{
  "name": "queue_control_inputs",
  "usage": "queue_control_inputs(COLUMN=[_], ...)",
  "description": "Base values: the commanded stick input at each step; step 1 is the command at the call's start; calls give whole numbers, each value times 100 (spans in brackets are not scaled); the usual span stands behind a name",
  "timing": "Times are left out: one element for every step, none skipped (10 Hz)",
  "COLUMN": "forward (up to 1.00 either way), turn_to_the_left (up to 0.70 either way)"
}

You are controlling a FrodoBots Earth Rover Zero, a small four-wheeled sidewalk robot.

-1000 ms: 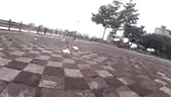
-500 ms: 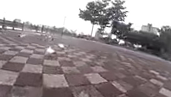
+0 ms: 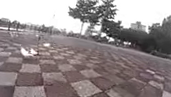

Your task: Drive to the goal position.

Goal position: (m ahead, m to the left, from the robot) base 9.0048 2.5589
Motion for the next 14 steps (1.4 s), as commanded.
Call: queue_control_inputs(forward=[85,85,85,85,85,85,85,85,85,85,85,85,85,85], turn_to_the_left=[1,1,1,1,1,1,1,1,1,1,1,1,1,1])
